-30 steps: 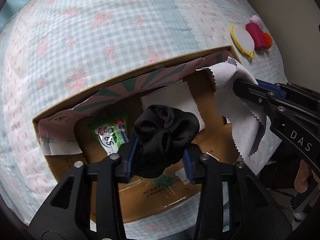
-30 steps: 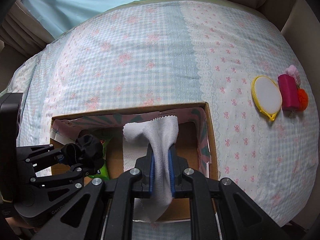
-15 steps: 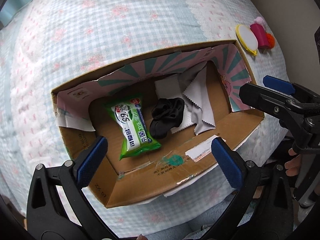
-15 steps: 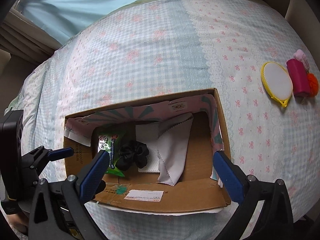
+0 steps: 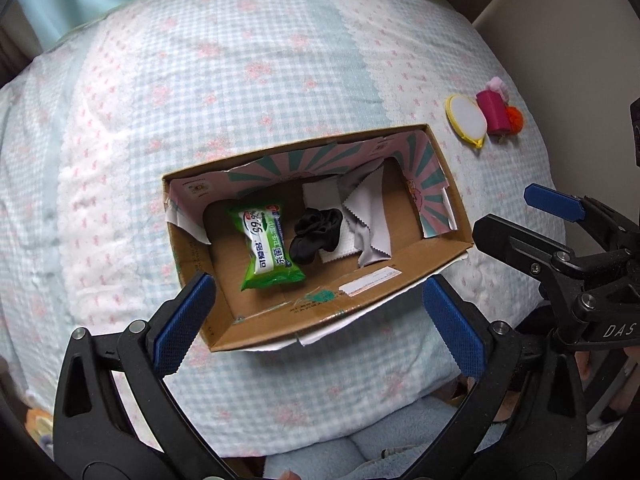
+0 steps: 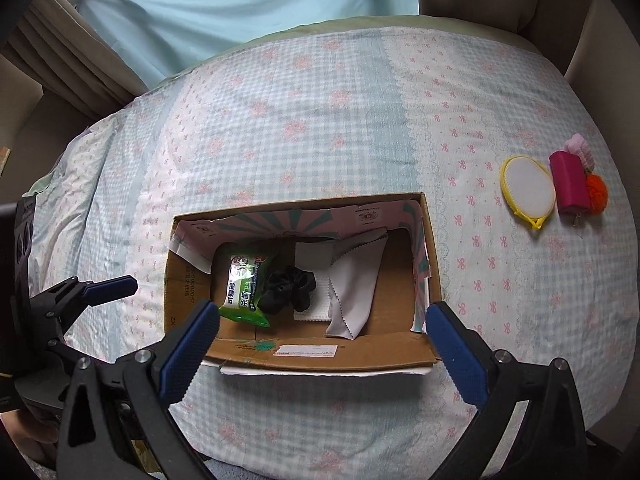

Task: Organize soft objects
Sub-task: 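Open both tools and lift them away from the box, then move both tools toward the yellow hoop, magenta pouch and orange pompom, then grasp the yellow mesh hoop with the left tool while the right tool grasps the orange pompom, then carry the hoop with the left tool into the box while the right tool carries the pompom there, then open both tools over the box and lift them away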

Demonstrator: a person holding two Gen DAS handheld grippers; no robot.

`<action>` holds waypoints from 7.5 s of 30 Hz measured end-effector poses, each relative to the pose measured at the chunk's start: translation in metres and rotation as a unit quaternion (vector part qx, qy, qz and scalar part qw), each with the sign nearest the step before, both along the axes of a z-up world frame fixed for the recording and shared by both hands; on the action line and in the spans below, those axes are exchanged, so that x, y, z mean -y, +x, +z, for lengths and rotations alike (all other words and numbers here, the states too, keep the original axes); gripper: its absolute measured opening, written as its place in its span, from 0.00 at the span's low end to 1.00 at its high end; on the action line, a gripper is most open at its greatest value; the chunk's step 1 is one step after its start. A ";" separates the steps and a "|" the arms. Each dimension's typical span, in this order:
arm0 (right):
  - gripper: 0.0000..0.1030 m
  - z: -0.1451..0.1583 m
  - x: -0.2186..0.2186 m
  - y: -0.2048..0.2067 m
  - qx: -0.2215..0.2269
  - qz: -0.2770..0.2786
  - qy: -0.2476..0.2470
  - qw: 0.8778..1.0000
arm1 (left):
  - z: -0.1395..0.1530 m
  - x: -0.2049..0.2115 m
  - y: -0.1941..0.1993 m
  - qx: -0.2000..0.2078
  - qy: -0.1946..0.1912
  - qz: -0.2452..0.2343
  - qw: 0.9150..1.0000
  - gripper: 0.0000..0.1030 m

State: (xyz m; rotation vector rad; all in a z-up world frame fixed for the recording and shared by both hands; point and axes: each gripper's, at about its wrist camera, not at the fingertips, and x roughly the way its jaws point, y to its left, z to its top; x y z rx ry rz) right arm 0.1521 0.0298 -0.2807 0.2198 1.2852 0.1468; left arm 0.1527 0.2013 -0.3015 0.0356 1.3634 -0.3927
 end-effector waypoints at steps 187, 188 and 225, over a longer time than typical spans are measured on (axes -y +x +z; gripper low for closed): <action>0.35 0.095 0.147 0.003 0.138 0.076 0.100 0.982 | 0.106 0.081 -0.011 0.193 -0.007 0.175 0.965 0.12; 0.35 0.090 0.134 0.001 0.131 0.075 0.098 0.984 | 0.099 0.070 -0.011 0.186 -0.007 0.172 0.967 0.12; 1.00 -0.077 0.023 0.040 -0.052 -0.016 0.039 0.998 | -0.078 -0.015 0.022 0.023 0.050 0.080 0.995 0.98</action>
